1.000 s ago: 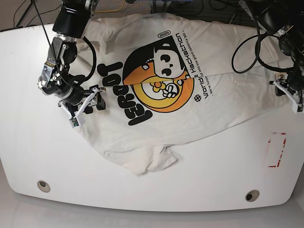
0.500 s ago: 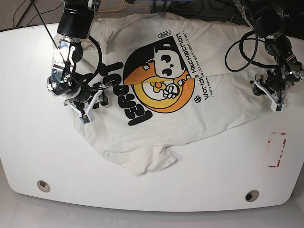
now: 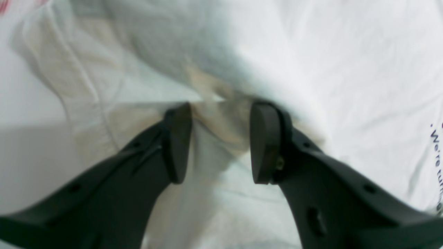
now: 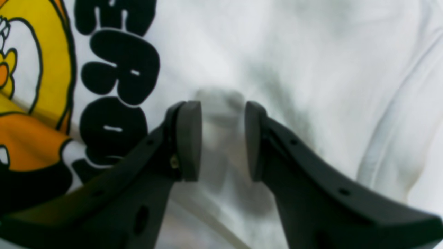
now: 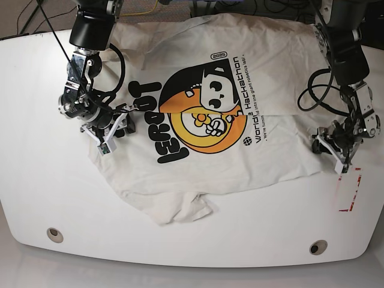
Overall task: Layout the t-shirt on the table in an organized manner, then fold the t-shirt properly
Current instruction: 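Pinch the shirt body with both grippers and smooth it outward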
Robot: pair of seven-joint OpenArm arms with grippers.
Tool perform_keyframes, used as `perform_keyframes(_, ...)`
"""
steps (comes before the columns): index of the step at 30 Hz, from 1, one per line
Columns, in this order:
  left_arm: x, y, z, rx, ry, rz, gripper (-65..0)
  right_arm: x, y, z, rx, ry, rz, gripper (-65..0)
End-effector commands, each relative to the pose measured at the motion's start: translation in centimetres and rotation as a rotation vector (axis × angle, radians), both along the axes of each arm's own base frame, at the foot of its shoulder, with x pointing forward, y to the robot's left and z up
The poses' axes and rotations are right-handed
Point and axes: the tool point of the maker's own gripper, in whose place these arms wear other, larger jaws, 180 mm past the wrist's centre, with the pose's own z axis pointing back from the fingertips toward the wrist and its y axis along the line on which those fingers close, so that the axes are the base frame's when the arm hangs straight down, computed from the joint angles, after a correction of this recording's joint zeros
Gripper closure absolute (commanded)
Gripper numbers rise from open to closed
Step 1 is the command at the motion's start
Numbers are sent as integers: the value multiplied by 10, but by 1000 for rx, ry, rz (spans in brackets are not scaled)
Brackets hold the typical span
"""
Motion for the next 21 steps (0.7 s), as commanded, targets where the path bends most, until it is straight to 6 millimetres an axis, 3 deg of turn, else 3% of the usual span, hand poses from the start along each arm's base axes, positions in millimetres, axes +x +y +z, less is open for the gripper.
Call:
perform_keyframes(1,6,-6,-5,6,42,-23,-261,10,-11,11,-27,-43,-6,-198)
perform_keyframes(7,30,-21,2,-20,-8,-51,-262,17,-33,8,-51,-28,-23,-198)
perform_keyframes(11,40,-32,5,-19,-44,-83,-262,21,-58,6,-32,-13,-97,-198)
perform_keyframes(17,48,-48,10,-26,-76,-118,-262,33,-75,24,-36,-61,-143,-198)
perform_keyframes(21,62,-47,33,-2,-129,-129,-262,39,-82,47,-80,-124,-135,-198)
